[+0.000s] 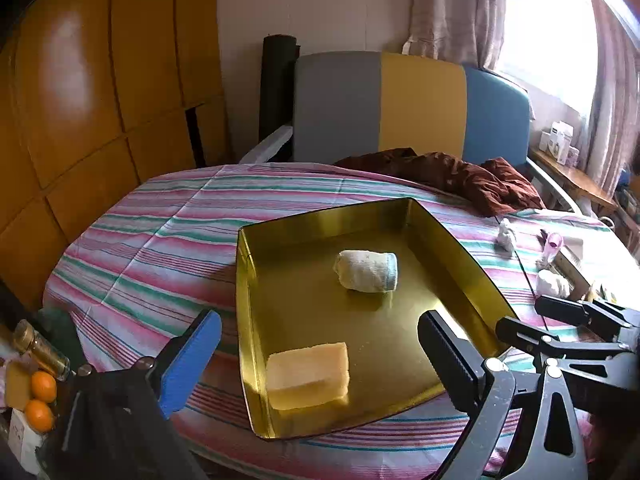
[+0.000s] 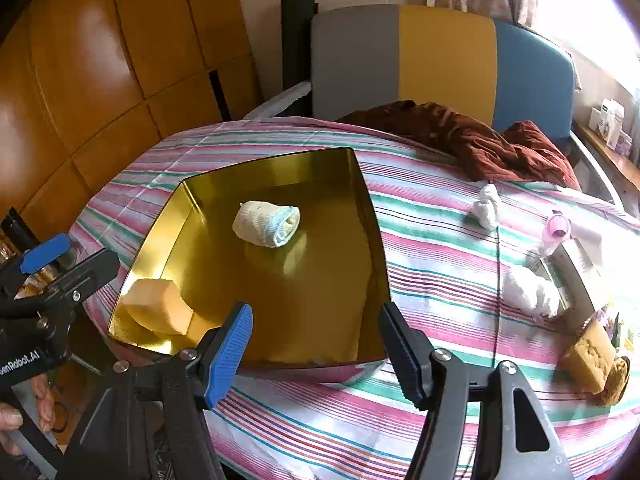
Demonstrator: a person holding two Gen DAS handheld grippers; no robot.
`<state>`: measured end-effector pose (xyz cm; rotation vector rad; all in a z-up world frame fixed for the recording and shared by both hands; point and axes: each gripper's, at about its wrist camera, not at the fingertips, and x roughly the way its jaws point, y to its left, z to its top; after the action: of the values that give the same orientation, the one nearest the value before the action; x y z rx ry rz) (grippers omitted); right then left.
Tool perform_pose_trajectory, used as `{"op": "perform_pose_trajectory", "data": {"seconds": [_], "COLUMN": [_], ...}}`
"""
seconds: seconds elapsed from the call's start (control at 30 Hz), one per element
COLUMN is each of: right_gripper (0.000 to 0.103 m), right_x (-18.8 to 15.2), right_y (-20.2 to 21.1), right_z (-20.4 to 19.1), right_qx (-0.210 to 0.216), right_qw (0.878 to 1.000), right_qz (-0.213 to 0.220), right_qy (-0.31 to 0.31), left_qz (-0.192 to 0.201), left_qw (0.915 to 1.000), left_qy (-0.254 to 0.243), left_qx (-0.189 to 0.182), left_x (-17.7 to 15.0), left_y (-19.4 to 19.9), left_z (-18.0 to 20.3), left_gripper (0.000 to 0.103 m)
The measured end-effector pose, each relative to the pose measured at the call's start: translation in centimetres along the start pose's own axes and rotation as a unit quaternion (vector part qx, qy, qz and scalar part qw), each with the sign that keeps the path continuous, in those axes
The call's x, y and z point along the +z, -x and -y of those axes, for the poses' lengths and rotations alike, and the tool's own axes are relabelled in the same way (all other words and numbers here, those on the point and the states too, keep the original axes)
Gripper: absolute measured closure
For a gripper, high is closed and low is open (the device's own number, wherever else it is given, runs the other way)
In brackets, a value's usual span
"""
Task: Organize objects
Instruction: 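Drop the towel and sponge into the gold tray and open both grippers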
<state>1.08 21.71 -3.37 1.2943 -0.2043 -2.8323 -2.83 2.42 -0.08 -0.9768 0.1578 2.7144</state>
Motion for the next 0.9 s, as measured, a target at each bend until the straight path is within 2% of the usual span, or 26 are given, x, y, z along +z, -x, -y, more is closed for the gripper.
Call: {"op": "perform_pose_trajectory", "data": {"seconds": [0.17,0.53,0.9], "right_gripper": [0.036,0.036,0.036], "right_x": [-0.3,-1.3,-2.5], "right_y": [0.1,-0.1,0.2], "right_z": [0.8,3.9,8.3], "right_qx": [-0.005,-0.027,-0.045], "right_qw": [1.0,0.998,0.994], "right_qz": [0.0,-0.013,-0.029], "right_qy": [-0.011,-0.05,-0.098], "left_qz": [-0.006,-0.009,-0.004], "left_qw": [0.9999,0.9991,0.9942], "left_qy": [-0.01,-0.027,-0.072], "left_qx": [0.0,-0.032,-0.08], "left_x": [-0.2,-0.2,0.6], "left_y": [-0.2,-0.4,-0.2], "left_z": [0.9,2.2,5.7], "left_gripper": [0.004,0.004,0.004]}}
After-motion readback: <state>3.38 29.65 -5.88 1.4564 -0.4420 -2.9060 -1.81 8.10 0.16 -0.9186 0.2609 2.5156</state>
